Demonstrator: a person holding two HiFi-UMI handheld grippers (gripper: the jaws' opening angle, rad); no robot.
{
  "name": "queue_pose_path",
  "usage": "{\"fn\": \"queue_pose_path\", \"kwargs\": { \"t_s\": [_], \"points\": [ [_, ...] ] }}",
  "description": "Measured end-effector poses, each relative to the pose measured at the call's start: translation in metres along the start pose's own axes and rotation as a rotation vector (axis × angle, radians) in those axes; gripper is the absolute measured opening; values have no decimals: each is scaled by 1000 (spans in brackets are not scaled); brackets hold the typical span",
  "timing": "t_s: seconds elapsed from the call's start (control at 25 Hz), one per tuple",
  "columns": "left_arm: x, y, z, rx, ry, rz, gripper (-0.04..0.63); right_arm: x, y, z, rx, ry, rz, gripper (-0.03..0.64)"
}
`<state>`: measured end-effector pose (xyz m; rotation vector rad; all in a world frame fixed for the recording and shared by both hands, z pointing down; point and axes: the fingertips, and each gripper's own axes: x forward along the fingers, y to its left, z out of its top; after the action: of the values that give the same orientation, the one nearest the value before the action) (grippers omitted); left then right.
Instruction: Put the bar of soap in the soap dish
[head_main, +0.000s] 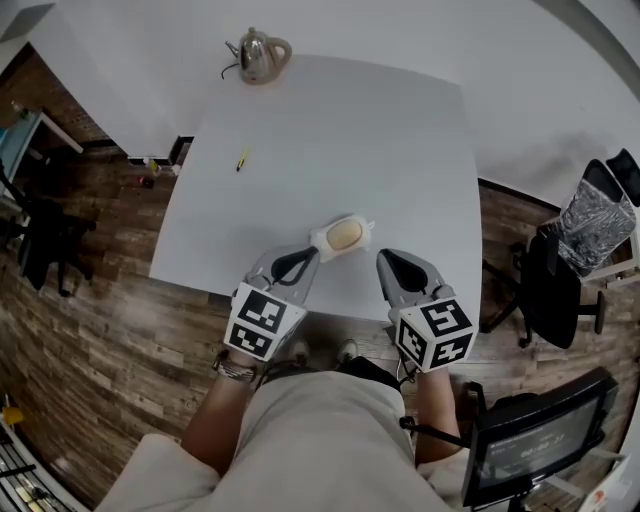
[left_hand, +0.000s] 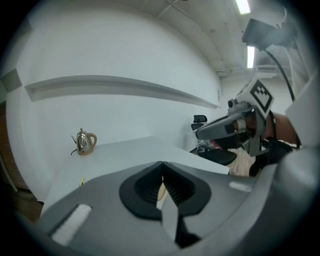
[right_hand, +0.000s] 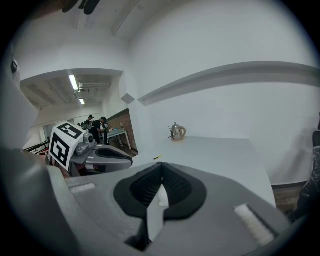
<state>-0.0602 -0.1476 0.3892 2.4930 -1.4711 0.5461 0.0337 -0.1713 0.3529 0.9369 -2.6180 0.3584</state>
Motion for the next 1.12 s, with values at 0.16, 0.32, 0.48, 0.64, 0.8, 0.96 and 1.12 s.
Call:
{"fn": "queue_pose_path", "kwargs": {
  "t_s": [0.16,0.32,0.48,0.64,0.8,0.96,1.12],
  "points": [
    [-6,-5,9,3,-27,21,6,-7,0,3,3,-11,-1,2],
    [-14,-8,17,1,-58,32,6,-13,1,8,-3,-31,-4,2],
    [-17,-4,23,-2,-93,55,6,-17,0,16,-17,-55,-13,2],
    [-24,-6,41,21,-118,55,6,-20,-1,29,-41,-77,-14,2],
    [-24,-5,70,67,-165,68,6,-22,-7,46,-60,-105,-7,2],
    [-26,3,92,89,-208,86,6,-19,-9,61,-83,-123,2,2],
    [-27,7,104,108,-245,96,6,-17,-9,73,-107,-147,2,2]
  ]
}}
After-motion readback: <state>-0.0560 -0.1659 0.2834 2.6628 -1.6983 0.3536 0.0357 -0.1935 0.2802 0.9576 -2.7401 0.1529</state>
